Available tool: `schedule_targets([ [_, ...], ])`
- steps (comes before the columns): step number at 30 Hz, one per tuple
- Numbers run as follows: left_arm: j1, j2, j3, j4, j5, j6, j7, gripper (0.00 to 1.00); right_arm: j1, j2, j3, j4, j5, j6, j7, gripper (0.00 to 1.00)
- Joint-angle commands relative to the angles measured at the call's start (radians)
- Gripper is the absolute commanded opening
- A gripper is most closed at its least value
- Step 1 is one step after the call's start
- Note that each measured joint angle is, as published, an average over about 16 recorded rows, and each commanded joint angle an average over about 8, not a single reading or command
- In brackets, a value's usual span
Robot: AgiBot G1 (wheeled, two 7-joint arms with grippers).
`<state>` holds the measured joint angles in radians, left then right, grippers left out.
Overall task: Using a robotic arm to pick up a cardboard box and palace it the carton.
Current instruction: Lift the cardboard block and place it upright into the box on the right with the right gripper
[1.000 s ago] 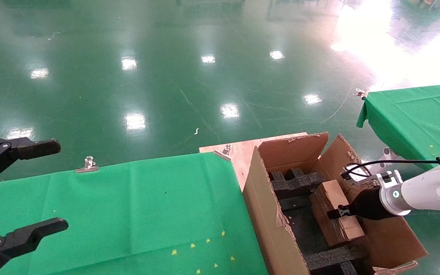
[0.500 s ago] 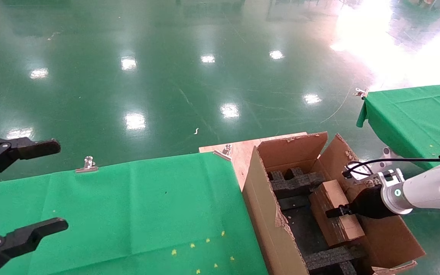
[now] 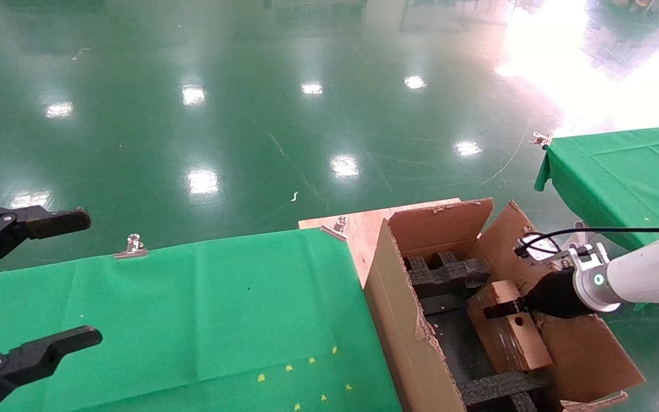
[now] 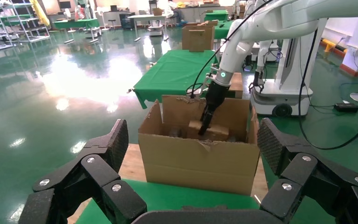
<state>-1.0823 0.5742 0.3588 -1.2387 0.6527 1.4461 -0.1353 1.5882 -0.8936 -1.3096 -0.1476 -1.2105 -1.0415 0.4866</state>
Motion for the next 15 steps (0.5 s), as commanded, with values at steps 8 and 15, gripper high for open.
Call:
schedule_targets([
  [8,0.000,0.000,0.000,0.000,0.000,0.000,0.000,1.00,0.071,0.002,0.003,0.008,0.012,-0.008,-0.034,1.00],
  [15,0.000,0.000,0.000,0.000,0.000,0.000,0.000,1.00,0.193,0.001,0.016,0.033,0.040,-0.064,-0.086,1.00],
])
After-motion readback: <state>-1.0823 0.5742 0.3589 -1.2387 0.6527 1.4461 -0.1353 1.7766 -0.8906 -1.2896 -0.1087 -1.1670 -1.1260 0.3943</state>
